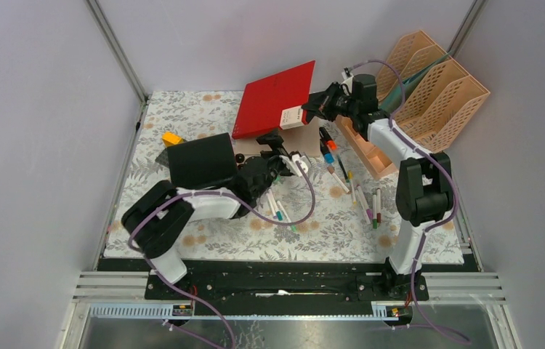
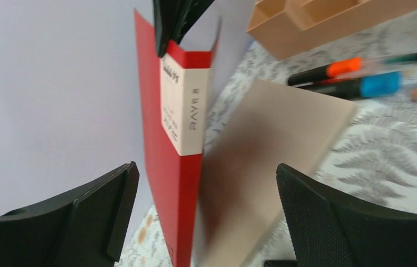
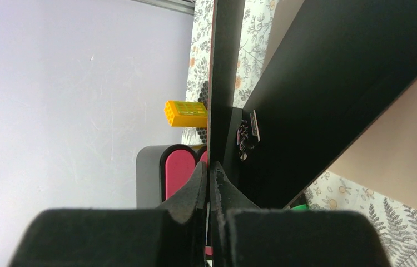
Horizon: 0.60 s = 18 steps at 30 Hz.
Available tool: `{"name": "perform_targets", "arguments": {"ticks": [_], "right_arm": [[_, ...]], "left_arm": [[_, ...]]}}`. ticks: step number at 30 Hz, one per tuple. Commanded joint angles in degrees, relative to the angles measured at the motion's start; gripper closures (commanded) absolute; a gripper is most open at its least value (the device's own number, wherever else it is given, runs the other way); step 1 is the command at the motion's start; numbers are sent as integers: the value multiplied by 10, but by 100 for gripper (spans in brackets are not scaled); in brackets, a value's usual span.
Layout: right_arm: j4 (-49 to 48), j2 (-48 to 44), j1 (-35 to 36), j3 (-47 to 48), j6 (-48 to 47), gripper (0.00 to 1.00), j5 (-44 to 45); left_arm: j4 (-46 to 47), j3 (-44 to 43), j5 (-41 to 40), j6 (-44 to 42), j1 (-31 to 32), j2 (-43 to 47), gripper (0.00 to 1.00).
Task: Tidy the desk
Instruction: Pick up the folder from the corner of the board.
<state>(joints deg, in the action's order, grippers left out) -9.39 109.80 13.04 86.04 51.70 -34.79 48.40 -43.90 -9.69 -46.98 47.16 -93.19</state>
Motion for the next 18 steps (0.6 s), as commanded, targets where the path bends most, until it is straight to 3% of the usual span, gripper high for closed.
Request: {"name": "perform_targets", "arguments": {"ticks": [1, 5, 14, 18], "right_arm": [[-35, -69, -2, -6, 19, 100, -24], [-31, -90, -2, -18, 21, 100, -31], [-17, -129, -2, -34, 16, 100, -40], [-11, -138, -2, -38, 16, 100, -47]], "left_arm": [[158, -52, -31, -78, -25, -69, 2], [184, -90, -41, -106, -39, -119, 5], [159, -118, -15, -114, -60, -142, 36], [167, -125, -19, -127, -63, -148, 44]]}}
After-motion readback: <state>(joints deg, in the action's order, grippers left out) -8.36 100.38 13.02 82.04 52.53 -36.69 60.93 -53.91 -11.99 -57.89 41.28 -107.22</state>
